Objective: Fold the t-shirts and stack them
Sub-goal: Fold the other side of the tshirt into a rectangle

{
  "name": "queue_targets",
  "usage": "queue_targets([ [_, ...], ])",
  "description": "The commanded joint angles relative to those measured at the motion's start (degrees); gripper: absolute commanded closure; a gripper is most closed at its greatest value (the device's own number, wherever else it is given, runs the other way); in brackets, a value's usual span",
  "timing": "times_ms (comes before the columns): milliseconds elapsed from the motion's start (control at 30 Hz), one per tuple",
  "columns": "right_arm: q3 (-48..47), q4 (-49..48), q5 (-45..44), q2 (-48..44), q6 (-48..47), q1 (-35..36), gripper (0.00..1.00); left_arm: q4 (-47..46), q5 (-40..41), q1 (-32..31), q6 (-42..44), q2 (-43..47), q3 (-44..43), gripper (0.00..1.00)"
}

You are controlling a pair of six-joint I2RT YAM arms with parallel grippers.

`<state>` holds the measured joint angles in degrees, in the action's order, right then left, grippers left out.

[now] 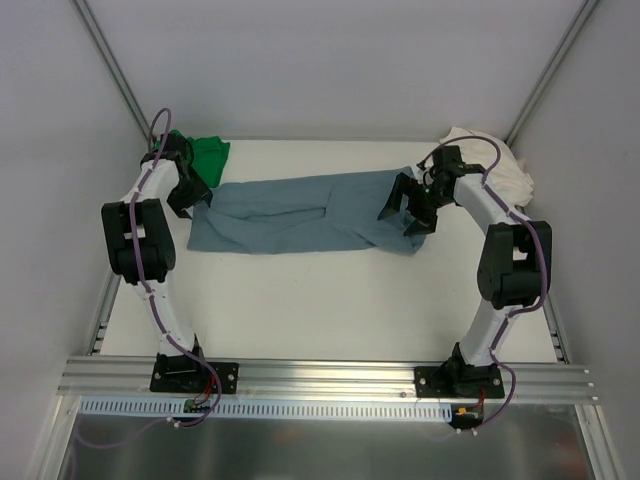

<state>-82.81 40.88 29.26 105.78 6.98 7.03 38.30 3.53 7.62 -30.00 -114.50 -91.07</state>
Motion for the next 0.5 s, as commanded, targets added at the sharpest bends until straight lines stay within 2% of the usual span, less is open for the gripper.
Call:
queue_targets([
  [0, -0.78, -0.36, 1.59, -2.07, -0.22, -0.09, 0.0, 3.19, 6.64, 0.21, 0.47, 0.76, -4.3, 0.4],
  [100, -1.3, -1.07, 1.94, -0.66, 0.22, 0.53, 0.01, -0.49, 9.47, -0.5, 1.43, 6.73, -0.63, 0.32],
  [167, -2.97, -2.55, 2.91, 2.31, 1.36, 0.71, 0.0, -1.91, 8.08, -0.85, 2.48, 12.44, 1.23, 0.3],
  [267, -7.36, -3.53, 3.36, 7.92, 2.51, 0.97, 0.01, -2.1, 0.71, -1.64, 4.41, 18.59, 3.44, 0.25],
  [467, -12.64, -3.96, 2.82, 16.47, 4.08, 1.06, 0.01, 2.2, -11.14, -5.06, 5.39, 31.16, 8.35, 0.25],
])
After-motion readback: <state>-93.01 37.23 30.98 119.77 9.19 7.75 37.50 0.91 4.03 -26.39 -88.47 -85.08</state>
